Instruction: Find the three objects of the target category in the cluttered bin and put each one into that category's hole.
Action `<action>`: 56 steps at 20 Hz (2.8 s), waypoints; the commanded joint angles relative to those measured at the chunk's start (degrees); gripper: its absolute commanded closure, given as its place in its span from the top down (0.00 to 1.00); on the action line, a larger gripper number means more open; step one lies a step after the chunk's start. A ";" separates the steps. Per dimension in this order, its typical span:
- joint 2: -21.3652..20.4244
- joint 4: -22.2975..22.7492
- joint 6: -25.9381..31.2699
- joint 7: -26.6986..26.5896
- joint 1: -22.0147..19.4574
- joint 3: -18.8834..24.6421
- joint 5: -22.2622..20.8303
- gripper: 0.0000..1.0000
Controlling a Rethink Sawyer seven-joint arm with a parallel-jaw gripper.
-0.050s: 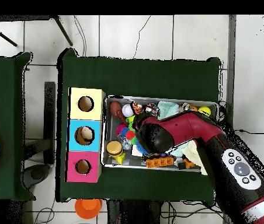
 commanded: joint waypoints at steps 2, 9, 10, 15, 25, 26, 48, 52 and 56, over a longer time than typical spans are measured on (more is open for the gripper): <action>-4.98 8.43 8.71 -1.72 1.95 3.34 6.05 0.00; -9.74 14.15 11.68 -2.46 0.44 6.14 12.78 0.00; -10.17 14.58 12.33 -2.94 0.17 6.61 13.56 0.00; -12.39 17.87 13.70 -2.58 -0.42 8.46 16.69 0.00; -8.89 18.17 17.18 -1.65 1.93 6.49 17.54 0.00; -8.80 18.25 17.45 -1.21 2.30 6.45 17.89 0.00; -9.40 10.13 25.43 17.31 32.15 -9.25 20.22 0.00; -9.98 9.82 24.89 17.21 34.35 -12.01 20.56 0.00; -9.47 7.98 23.17 18.38 37.25 -15.34 18.78 0.00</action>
